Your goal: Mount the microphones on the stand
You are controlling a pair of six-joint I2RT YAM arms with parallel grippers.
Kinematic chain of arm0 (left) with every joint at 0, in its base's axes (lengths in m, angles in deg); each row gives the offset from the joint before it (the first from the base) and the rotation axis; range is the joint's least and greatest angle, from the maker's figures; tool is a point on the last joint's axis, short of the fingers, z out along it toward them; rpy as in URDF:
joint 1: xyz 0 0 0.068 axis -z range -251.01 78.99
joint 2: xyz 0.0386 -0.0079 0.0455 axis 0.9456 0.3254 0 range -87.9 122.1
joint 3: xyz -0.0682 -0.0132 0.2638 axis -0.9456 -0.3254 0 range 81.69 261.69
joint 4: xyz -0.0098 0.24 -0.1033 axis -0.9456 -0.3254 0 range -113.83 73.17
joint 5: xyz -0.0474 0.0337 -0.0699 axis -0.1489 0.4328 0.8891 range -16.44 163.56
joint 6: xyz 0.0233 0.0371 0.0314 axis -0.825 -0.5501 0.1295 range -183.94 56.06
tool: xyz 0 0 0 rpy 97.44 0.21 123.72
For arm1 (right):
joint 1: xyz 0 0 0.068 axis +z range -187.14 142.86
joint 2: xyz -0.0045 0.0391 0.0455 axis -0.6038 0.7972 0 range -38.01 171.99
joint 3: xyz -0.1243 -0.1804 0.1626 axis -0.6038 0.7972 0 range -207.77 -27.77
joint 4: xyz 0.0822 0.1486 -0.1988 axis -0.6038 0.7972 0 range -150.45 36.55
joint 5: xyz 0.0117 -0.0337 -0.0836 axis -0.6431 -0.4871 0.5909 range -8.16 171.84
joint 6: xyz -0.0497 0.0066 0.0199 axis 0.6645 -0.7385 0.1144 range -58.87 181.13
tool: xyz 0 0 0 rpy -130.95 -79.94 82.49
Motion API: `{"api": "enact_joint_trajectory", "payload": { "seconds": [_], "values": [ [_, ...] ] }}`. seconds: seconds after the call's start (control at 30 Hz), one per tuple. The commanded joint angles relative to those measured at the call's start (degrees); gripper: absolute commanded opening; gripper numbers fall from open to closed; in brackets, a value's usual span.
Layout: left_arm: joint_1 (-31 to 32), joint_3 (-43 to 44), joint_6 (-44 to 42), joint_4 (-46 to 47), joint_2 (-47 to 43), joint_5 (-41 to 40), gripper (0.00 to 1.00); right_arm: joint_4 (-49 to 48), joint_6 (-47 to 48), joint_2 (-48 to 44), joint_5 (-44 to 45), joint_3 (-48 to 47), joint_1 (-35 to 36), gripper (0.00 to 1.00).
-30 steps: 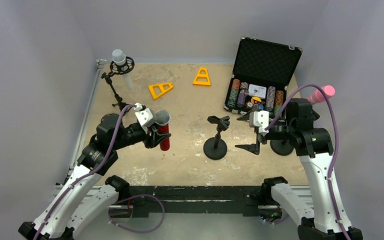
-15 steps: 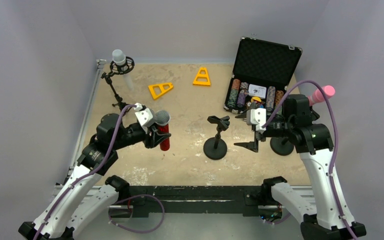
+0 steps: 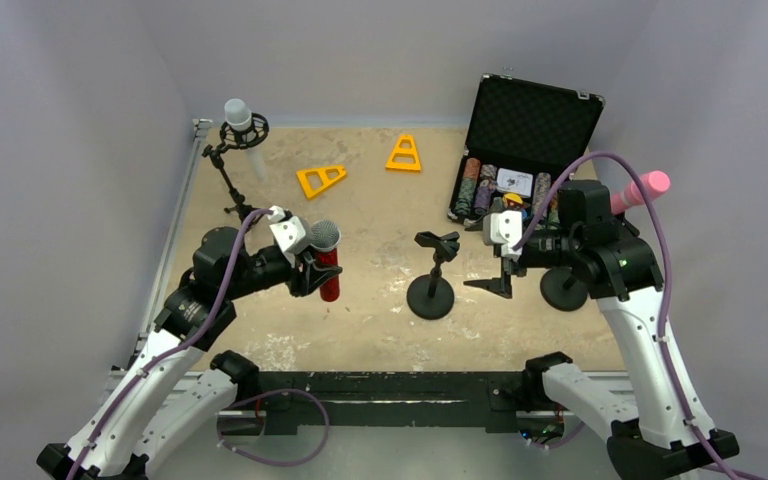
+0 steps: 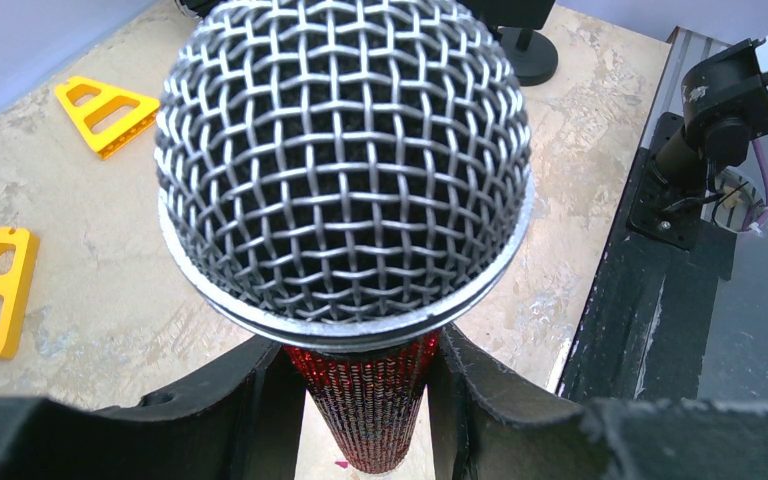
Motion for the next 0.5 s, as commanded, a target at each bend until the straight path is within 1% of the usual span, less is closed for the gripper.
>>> {"api": "enact_joint_trajectory", "payload": {
  "seconds": [0.0,0.47],
  "values": [
    [0.0,-0.2,-0.4,4.0,-0.5,1.5,0.0,-1.8,-1.3,0.0,1.3,-2.0,0.6,0.99],
    [0.0,-0.2,-0.3,4.0,-0.9,1.6,0.0,-3.4,-2.8,-0.3,1.3,-1.0,1.0,0.99]
  ]
}}
